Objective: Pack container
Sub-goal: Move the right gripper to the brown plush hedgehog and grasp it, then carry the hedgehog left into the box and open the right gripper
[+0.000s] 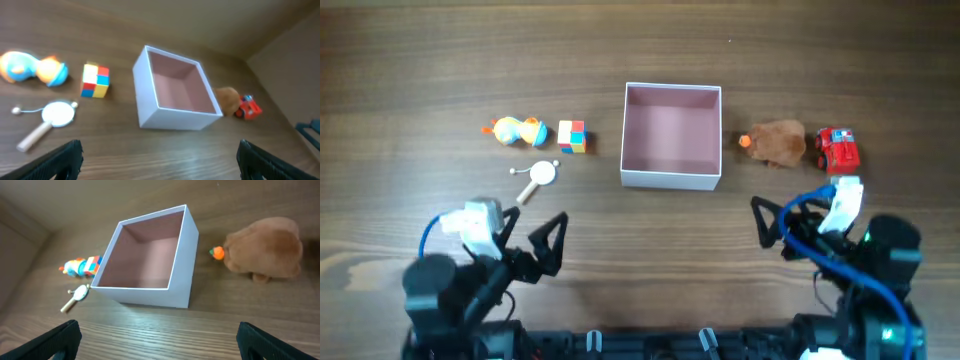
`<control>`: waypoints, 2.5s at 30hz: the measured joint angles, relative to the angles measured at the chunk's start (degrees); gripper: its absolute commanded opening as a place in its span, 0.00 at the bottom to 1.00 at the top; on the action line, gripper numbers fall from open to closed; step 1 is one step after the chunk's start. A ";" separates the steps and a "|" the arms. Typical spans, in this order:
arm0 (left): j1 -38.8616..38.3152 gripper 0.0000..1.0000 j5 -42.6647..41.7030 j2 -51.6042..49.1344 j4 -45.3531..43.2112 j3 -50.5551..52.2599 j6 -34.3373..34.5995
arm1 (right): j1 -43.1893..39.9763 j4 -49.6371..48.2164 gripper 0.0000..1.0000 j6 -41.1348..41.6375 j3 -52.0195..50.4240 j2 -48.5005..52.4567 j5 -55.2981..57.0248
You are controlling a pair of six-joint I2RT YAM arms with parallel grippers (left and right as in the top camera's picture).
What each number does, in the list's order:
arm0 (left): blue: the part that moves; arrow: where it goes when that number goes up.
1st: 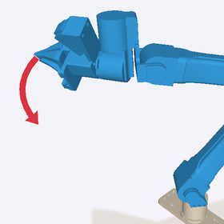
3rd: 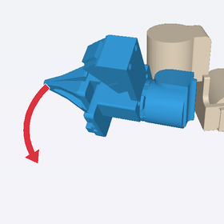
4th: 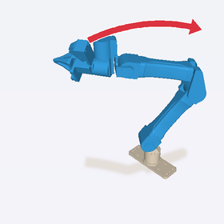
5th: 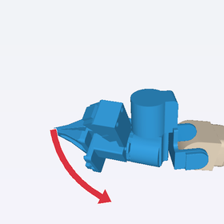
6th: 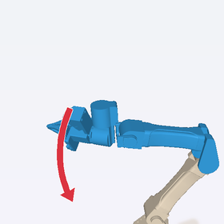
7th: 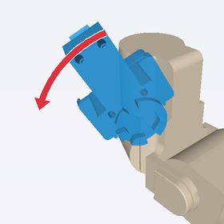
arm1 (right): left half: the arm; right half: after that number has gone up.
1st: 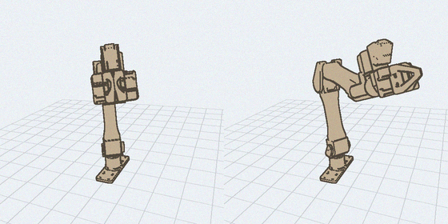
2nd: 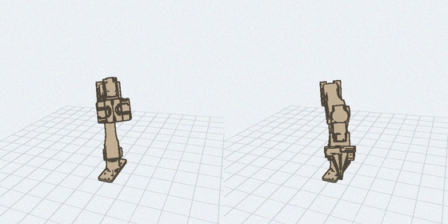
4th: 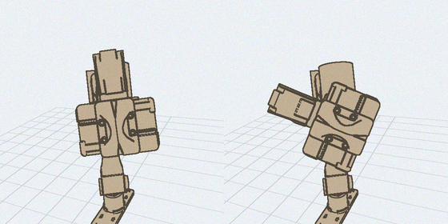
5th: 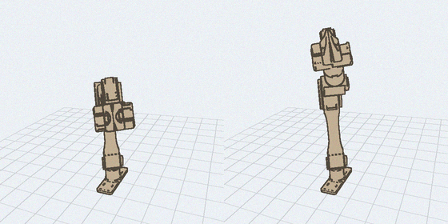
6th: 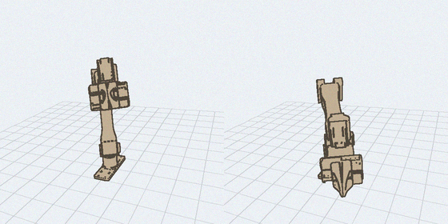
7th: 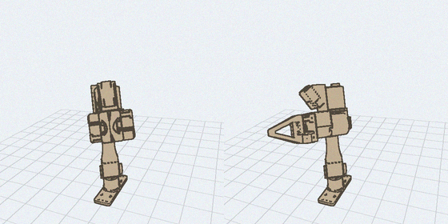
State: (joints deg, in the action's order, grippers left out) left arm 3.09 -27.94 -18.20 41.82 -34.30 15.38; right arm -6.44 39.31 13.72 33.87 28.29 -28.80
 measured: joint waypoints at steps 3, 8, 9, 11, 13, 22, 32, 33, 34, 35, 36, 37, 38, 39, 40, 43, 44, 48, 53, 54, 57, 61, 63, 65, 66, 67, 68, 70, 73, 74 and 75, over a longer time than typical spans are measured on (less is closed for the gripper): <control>0.00 0.99 2.82 -13.55 6.16 -8.83 -0.68 | 0.02 6.73 1.00 -1.51 6.56 6.97 0.52; 0.02 1.00 7.28 -42.03 16.11 -24.79 -3.30 | 0.02 22.23 0.99 -4.74 22.91 21.20 3.17; 0.04 1.00 7.63 -44.44 16.57 -25.42 -3.34 | 0.02 23.52 0.99 -5.42 24.46 22.97 3.65; 0.04 1.00 8.22 -53.51 18.21 -27.93 -3.54 | 0.02 29.97 1.00 -7.91 32.96 31.30 6.67; 0.04 1.00 8.61 -58.80 18.53 -27.96 -3.56 | 0.02 34.14 1.00 -9.11 40.15 38.97 9.94; 0.04 1.00 8.66 -61.09 17.92 -28.02 -3.74 | 0.31 24.92 1.00 -12.83 49.11 63.89 16.15; 0.04 1.00 8.63 -61.09 17.70 -28.02 -3.74 | 9.27 15.41 1.00 -13.55 49.11 78.75 33.24; 0.04 1.00 8.66 -61.09 17.70 -28.02 -3.74 | 9.09 15.23 1.00 -13.25 49.11 80.52 33.92; 0.04 1.00 8.66 -61.09 17.70 -28.02 -3.74 | 8.96 15.21 1.00 -12.31 49.11 82.47 34.32; 0.04 1.00 8.66 -61.09 17.70 -28.02 -3.74 | 8.85 14.99 1.00 -11.34 49.11 83.89 34.64; 0.04 1.00 8.66 -61.09 17.73 -28.02 -3.74 | 8.68 14.69 1.00 -10.43 49.11 85.02 34.67; 0.04 1.00 8.66 -61.09 17.70 -28.02 -3.74 | 8.61 14.56 1.00 -9.81 49.11 85.74 34.10; 0.04 1.00 8.66 -61.09 17.70 -28.02 -3.74 | 8.59 14.03 0.99 -9.42 49.11 86.03 33.29; 0.04 1.00 8.66 -61.09 17.70 -28.02 -3.74 | 8.59 13.29 0.97 -9.20 49.11 86.29 32.39; 0.04 1.00 8.66 -61.09 17.70 -28.02 -3.74 | 8.50 12.76 0.74 -8.96 49.24 86.90 31.43; 0.04 1.00 8.66 -61.09 17.70 -28.02 -3.74 | 8.15 12.46 0.39 -7.58 50.14 89.13 28.79; 0.04 1.00 8.66 -61.09 17.70 -28.02 -3.74 | 8.11 12.61 0.33 -7.15 50.47 89.50 28.39; 0.04 1.00 8.66 -61.09 17.70 -28.02 -3.74 | 7.61 13.42 0.18 -5.92 51.08 89.68 27.89; 0.04 1.00 8.66 -61.09 17.73 -28.02 -3.74 | 7.41 16.70 0.17 -4.09 51.25 88.41 27.69; 0.04 1.00 8.66 -61.09 17.68 -28.02 -3.74 | 7.48 18.08 0.17 -4.07 50.73 86.88 27.69; 0.04 1.00 8.66 -61.09 17.68 -28.02 -3.74 | 8.79 20.31 0.17 -3.87 49.94 74.51 27.71; 0.04 1.00 8.63 -61.09 17.68 -28.02 -3.74 | 16.04 19.76 0.17 -2.08 50.23 54.71 27.54; 0.04 1.00 8.66 -61.09 17.73 -28.02 -3.74 | 20.94 17.73 0.18 0.24 50.29 51.54 27.45; 0.04 1.00 8.66 -61.09 17.70 -28.02 -3.74 | 25.44 14.56 0.23 3.34 50.27 52.43 27.41; 0.04 1.00 8.63 -61.09 17.73 -28.02 -3.74 | 26.99 13.62 0.24 4.74 50.27 53.37 27.34; 0.04 1.00 8.66 -61.09 17.75 -28.02 -3.74 | 28.46 10.25 0.23 6.64 50.27 54.90 27.50; 0.04 1.00 8.63 -61.09 17.64 -28.02 -3.74 | 30.40 6.54 0.22 9.05 50.27 58.31 27.39; 0.04 1.00 8.66 -61.09 17.62 -28.02 -3.74 | 31.87 2.78 0.15 12.98 50.27 64.83 27.32; 0.04 1.00 8.63 -61.09 17.59 -28.04 -3.74 | 32.52 -0.81 0.15 16.11 50.25 74.82 25.57; 0.04 1.00 8.68 -61.09 17.57 -28.06 -3.74 | 32.65 -1.44 0.19 16.59 50.16 77.07 24.81; 0.04 1.00 8.66 -61.09 17.55 -28.06 -3.74 | 32.65 -2.82 0.19 16.79 50.16 78.97 24.11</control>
State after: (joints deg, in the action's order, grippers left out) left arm 3.14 -19.29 -79.29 59.37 -62.37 11.64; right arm 26.22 36.49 30.50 84.03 107.26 -4.69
